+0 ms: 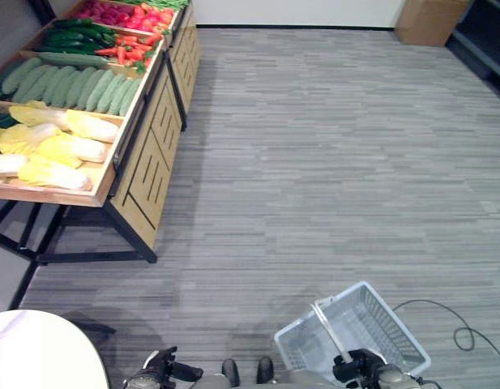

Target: Get the vegetables into the basket

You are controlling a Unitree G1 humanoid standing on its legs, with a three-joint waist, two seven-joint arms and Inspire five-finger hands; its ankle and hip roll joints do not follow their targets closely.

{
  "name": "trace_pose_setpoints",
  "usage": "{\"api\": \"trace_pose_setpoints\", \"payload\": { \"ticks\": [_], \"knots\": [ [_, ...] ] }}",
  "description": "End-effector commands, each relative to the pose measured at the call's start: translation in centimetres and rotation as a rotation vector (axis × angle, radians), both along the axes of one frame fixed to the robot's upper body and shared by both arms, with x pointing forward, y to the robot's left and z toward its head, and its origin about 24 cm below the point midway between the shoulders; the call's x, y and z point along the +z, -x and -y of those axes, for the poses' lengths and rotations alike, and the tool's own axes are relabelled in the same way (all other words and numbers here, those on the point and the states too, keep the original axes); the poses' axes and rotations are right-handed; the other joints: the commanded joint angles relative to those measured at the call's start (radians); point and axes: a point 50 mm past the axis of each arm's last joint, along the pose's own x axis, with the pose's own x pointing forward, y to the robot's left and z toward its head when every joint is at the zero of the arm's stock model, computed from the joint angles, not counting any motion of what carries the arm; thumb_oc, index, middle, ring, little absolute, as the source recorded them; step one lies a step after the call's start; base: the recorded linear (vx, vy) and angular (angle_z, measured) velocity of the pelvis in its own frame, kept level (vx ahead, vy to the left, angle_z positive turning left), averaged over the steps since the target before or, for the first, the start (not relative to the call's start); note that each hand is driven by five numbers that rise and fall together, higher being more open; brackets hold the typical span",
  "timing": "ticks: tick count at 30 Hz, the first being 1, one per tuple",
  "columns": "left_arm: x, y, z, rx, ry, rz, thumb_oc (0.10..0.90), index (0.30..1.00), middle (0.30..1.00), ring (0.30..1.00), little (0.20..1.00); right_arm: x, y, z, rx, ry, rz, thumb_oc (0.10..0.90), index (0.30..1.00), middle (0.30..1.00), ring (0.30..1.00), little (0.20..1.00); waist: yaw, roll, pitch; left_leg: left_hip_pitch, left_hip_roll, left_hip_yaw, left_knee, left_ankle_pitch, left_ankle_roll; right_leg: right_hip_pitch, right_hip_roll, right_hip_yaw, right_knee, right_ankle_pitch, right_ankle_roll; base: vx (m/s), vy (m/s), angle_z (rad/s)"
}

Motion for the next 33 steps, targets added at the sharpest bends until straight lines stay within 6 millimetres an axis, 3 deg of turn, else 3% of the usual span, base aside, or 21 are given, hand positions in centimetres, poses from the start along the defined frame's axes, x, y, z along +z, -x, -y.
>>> {"api": "trace_pose_setpoints", "payload": {
  "ticks": [1,5,15,27,33],
  "knots": [
    [0.5,0.5,-2.3,0.018,-0.061,-0.011,0.9,1.0,1.0,1.0,1.0,-0.5,0.7,-1.2,0.058,-0.035,-0.029,0.4,0.3,0.3,0.3,0.3,0.037,-0.073,-0.023,-0.029,-0.076,-0.029,0.092,-0.121,-0.004,0.082,-0.208,0.002,-0.255,0.192,0.071,0.03,-0.145,-0.17],
    [0.2,1.4,-2.5,0.053,-0.057,-0.035,0.9,1.0,1.0,1.0,1.0,-0.5,0.7,-1.1,0.09,-0.025,-0.035,0.4,0.3,0.3,0.3,0.3,0.042,-0.093,-0.048,-0.009,-0.055,-0.056,0.083,-0.108,-0.026,0.099,-0.184,-0.019,-0.253,0.157,0.065,0.08,-0.177,0.07],
    [-0.1,2.0,-1.8,0.047,-0.039,-0.059,0.9,1.0,1.0,1.0,1.0,-0.7,1.3,-1.2,0.096,-0.023,-0.056,0.4,0.3,0.3,0.3,0.3,0.042,-0.095,-0.05,0.028,-0.047,-0.084,0.081,-0.119,-0.035,0.167,-0.173,-0.062,-0.285,0.115,0.049,0.04,-0.056,0.17],
    [-0.1,1.7,-1.4,0.031,-0.026,-0.047,0.9,1.0,1.0,1.0,1.0,-1.0,2.0,-1.9,0.105,-0.039,-0.077,0.4,0.3,0.3,0.3,0.3,0.041,-0.087,-0.048,0.023,-0.076,-0.067,0.093,-0.144,-0.015,0.158,-0.202,-0.04,-0.285,0.163,0.074,0.01,0.076,-0.04],
    [-0.1,1.6,-1.3,0.026,-0.014,-0.039,0.9,1.0,1.0,1.0,1.0,-0.8,1.9,-1.1,0.044,-0.036,-0.067,0.4,0.3,0.3,0.3,0.3,0.049,-0.075,-0.028,-0.006,-0.102,-0.031,0.155,-0.194,0.027,0.09,-0.227,-0.003,-0.202,0.247,0.103,0.03,0.2,-0.19]
  ]
}}
